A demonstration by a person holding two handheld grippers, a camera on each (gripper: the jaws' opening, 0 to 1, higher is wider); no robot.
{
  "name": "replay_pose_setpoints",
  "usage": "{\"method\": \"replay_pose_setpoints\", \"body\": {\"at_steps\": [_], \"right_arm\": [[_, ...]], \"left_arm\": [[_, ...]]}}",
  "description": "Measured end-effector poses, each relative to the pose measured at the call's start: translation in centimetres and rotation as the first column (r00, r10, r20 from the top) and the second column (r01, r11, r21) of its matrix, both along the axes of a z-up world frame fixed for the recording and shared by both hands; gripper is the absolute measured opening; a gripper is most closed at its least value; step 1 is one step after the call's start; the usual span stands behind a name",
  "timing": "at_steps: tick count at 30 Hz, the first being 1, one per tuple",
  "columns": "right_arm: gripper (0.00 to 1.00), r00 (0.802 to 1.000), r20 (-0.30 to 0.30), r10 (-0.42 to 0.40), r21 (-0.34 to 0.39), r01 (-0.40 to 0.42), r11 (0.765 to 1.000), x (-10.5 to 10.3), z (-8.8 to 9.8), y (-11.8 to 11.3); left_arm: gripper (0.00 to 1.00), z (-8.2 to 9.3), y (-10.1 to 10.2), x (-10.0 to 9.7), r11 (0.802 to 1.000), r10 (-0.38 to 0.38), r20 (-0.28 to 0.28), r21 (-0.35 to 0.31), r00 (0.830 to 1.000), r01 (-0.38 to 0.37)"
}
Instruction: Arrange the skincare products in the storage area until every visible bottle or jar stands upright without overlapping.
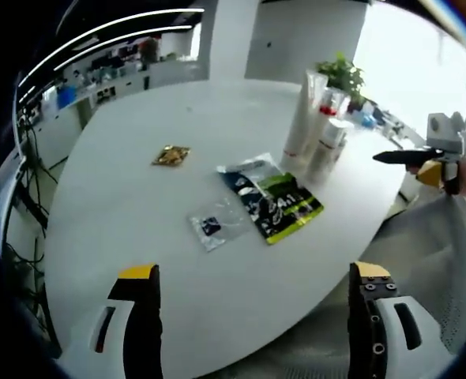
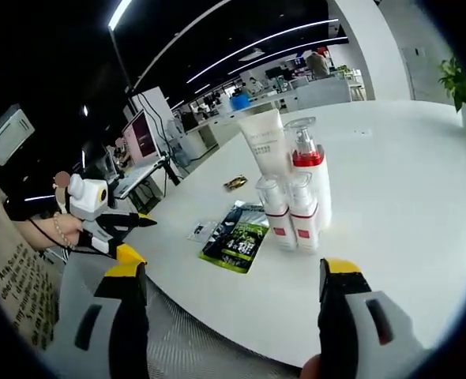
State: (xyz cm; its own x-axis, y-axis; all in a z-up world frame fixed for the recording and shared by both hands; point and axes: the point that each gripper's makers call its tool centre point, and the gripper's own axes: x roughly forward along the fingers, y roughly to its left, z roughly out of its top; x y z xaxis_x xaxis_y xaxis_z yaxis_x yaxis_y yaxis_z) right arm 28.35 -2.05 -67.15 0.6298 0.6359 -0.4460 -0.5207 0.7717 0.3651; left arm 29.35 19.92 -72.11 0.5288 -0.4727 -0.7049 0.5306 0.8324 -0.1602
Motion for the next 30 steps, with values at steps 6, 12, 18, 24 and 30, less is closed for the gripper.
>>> {"method": "replay_pose_setpoints", "body": {"at_steps": [6, 12, 18, 24, 30], "right_arm": [[0.90, 1.000, -0.003, -0.006, 0.001, 0.006, 1.000, 0.0, -0.1, -0.1], [0.90, 1.000, -0.007, -0.013, 0.003, 0.013, 1.000, 0.1, -0.1, -0.2], [0.90, 1.000, -0.012, -0.023, 0.000, 0.023, 1.000, 0.1, -0.2, -0.4], [0.90, 0.999, -0.018, -0.035, 0.003, 0.035, 0.999, 0.2, -0.3, -0.6], [0.90, 0.999, -0.025, -0.046, 0.003, 0.046, 0.999, 0.3, -0.4, -0.8]], "left_arm": [[0.96, -0.7, -0.1, 0.9, 0.996, -0.070, -0.008, 0.050, 0.998, 0.070], [0.95, -1.1, -0.3, 2.2, 0.986, -0.131, -0.012, 0.103, 0.991, 0.131], [0.91, -1.7, -0.6, 3.5, 0.975, -0.176, -0.026, 0.129, 0.984, 0.178], [0.88, -2.7, -0.6, 4.6, 0.952, -0.238, -0.046, 0.185, 0.970, 0.242], [0.85, -3.6, -0.6, 5.6, 0.923, -0.302, -0.075, 0.225, 0.950, 0.312]]}}
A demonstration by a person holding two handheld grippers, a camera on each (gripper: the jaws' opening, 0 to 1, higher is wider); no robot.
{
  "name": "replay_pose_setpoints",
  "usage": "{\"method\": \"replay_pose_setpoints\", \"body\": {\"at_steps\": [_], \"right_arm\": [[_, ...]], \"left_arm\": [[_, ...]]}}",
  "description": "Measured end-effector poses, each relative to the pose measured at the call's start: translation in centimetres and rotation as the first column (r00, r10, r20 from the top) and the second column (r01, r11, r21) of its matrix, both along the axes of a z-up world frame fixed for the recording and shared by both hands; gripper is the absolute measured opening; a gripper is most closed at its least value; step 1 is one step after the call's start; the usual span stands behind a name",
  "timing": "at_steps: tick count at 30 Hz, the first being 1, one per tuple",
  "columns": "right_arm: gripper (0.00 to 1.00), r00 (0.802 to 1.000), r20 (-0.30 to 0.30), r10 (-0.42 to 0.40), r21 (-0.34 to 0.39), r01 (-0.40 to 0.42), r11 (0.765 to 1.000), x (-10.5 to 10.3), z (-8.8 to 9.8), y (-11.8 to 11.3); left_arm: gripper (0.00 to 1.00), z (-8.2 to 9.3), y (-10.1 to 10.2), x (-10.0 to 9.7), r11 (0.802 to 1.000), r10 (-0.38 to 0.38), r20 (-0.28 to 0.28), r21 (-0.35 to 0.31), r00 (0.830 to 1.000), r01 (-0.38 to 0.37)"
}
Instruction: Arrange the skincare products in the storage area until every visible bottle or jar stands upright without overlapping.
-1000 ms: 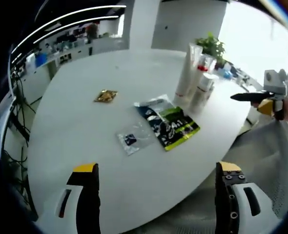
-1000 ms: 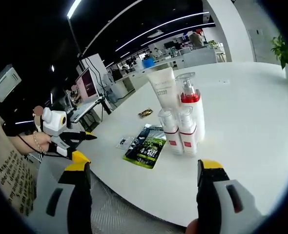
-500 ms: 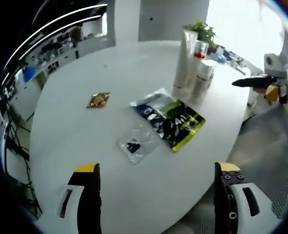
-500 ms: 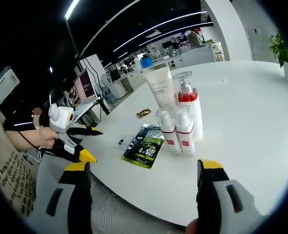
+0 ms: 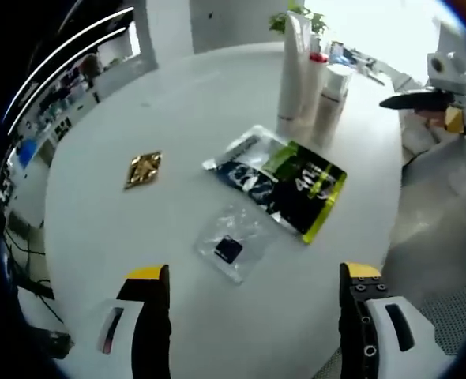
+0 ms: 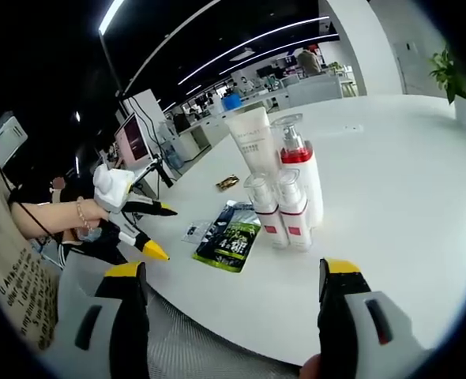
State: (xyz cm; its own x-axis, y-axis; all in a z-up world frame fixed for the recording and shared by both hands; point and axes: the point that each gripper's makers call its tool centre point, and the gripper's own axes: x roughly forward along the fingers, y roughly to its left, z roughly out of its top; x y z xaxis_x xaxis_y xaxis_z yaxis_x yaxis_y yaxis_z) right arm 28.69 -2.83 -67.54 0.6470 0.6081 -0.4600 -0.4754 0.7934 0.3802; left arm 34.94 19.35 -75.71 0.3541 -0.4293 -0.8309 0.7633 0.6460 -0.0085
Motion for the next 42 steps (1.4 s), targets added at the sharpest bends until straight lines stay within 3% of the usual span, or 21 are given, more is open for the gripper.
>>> {"method": "replay_pose_setpoints", "body": {"at_steps": [8, 15, 20, 28, 42], "right_arm": [[0.90, 1.000, -0.010, -0.011, -0.007, 0.011, 1.000, 0.1, -0.2, -0.2], [0.90, 0.999, -0.018, -0.027, -0.014, 0.026, 1.000, 0.2, -0.4, -0.5], [0.90, 0.999, -0.022, -0.033, -0.025, 0.033, 0.999, 0.2, -0.5, -0.6], [0.90, 0.999, -0.031, -0.043, -0.035, 0.042, 0.999, 0.3, -0.7, -0.8], [0.89, 0.998, -0.039, -0.050, -0.038, 0.049, 0.998, 0.3, -0.9, -0.9]], "left_arm": [[0.79, -0.7, -0.2, 1.2, 0.995, -0.091, -0.010, 0.038, 0.996, 0.091], [0.72, -1.8, -0.6, 1.8, 0.978, -0.191, -0.025, 0.076, 0.981, 0.192], [0.60, -2.1, -0.9, 2.4, 0.973, -0.215, -0.036, 0.073, 0.976, 0.217], [0.54, -2.8, -1.4, 3.1, 0.963, -0.254, -0.061, 0.077, 0.965, 0.258], [0.37, -1.9, -1.9, 2.9, 0.949, -0.303, -0.058, 0.074, 0.951, 0.306]]}}
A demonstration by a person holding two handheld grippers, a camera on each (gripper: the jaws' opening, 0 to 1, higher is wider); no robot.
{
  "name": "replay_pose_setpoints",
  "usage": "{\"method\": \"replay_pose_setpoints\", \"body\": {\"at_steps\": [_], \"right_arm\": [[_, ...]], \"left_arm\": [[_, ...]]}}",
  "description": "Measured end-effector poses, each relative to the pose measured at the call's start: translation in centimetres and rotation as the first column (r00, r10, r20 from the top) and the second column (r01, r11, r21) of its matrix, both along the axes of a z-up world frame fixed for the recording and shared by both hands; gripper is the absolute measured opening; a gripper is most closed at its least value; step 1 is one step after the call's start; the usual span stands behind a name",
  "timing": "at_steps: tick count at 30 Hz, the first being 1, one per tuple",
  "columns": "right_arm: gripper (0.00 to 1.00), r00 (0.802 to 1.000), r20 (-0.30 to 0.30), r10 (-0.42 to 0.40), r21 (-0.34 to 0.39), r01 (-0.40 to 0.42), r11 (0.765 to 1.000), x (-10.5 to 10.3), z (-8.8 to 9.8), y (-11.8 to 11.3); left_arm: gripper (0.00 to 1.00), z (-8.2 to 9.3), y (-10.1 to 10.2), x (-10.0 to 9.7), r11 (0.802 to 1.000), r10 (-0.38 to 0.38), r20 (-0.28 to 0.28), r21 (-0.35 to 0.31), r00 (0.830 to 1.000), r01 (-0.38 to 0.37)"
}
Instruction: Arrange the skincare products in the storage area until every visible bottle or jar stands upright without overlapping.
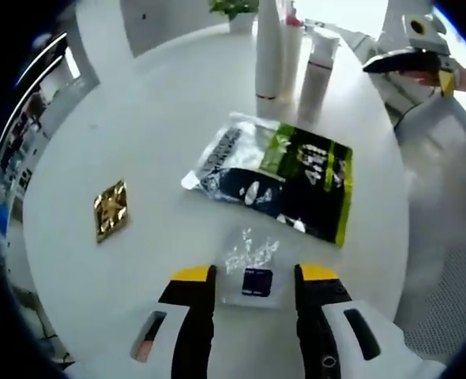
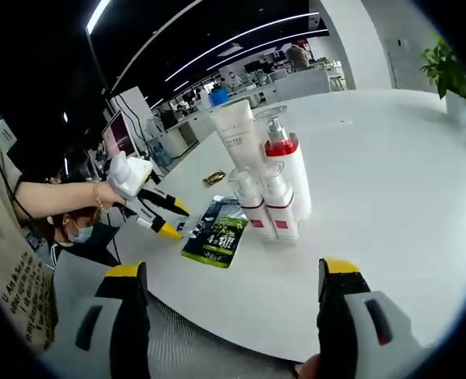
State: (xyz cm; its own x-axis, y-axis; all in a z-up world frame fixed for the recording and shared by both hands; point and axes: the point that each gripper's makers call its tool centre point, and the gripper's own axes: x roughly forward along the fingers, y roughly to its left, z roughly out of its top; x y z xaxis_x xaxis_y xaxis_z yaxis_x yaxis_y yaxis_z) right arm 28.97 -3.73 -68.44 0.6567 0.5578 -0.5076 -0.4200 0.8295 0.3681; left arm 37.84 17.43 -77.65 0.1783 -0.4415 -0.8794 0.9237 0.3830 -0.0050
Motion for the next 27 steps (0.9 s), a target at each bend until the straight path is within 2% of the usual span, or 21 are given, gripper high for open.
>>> {"method": "replay_pose_setpoints", "body": {"at_steps": [12, 22, 27], "right_arm": [[0.89, 1.000, 0.001, 0.002, -0.001, -0.002, 1.000, 0.0, 0.0, 0.1], [0.89, 1.000, 0.005, 0.002, -0.001, -0.002, 1.000, 0.0, 0.0, 0.1], [0.89, 1.000, 0.007, 0.006, -0.003, -0.006, 1.000, 0.0, 0.1, 0.1]], "left_arm": [[0.37, 0.4, -0.1, -0.2, 0.999, -0.032, -0.002, 0.005, 0.999, 0.032], [0.37, 0.9, 0.1, -1.7, 0.987, -0.157, -0.018, 0.033, 0.987, 0.157], [0.37, 0.9, 0.1, -2.3, 0.982, -0.184, -0.028, 0.032, 0.983, 0.185]]}}
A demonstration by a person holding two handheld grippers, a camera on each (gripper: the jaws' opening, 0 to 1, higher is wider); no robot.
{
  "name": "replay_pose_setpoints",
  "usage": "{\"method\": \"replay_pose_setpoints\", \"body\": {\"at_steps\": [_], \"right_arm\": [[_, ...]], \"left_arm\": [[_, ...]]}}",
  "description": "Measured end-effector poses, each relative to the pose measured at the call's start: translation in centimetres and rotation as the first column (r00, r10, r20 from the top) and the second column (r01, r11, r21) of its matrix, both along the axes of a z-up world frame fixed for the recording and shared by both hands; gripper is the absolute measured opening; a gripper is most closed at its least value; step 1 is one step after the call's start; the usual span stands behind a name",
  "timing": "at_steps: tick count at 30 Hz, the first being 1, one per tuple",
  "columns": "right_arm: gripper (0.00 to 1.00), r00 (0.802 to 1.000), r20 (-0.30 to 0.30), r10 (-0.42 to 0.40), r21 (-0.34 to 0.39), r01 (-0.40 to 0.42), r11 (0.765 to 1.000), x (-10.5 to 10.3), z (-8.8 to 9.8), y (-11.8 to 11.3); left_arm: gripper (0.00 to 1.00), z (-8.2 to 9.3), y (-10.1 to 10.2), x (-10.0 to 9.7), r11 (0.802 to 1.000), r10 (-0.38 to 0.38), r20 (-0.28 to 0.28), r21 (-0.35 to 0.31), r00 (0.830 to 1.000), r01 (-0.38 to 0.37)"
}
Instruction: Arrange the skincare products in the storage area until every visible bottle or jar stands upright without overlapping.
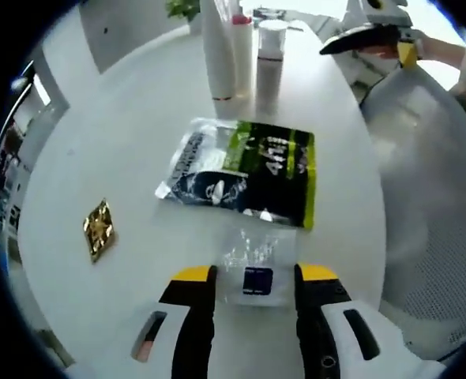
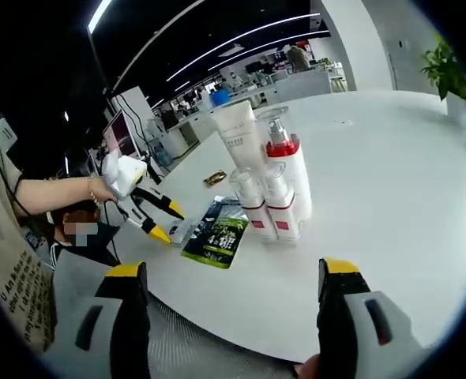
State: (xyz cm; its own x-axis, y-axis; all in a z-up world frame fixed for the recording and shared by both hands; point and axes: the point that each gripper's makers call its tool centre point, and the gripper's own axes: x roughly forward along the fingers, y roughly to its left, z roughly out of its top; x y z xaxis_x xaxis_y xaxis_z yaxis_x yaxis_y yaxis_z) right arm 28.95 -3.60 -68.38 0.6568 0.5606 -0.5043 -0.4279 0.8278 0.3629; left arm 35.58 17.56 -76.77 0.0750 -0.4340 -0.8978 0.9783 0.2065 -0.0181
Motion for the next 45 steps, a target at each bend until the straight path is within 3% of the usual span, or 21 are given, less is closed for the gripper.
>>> {"method": "replay_pose_setpoints", "body": {"at_steps": [12, 33, 45], "right_arm": [[0.89, 1.000, 0.001, -0.004, 0.000, 0.004, 1.000, 0.0, 0.0, -0.1], [0.89, 1.000, -0.004, -0.006, -0.001, 0.006, 1.000, 0.0, -0.1, -0.1], [0.89, 1.000, 0.000, -0.006, -0.001, 0.006, 1.000, 0.1, 0.0, -0.1]], "left_arm": [[0.37, -0.7, -0.1, -0.4, 0.998, -0.060, 0.005, 0.031, 0.998, 0.060], [0.37, -1.4, -0.1, -0.1, 0.997, -0.071, 0.004, 0.042, 0.997, 0.071], [0.43, -1.5, 0.0, 0.0, 0.997, -0.062, 0.009, 0.043, 0.998, 0.061]]}}
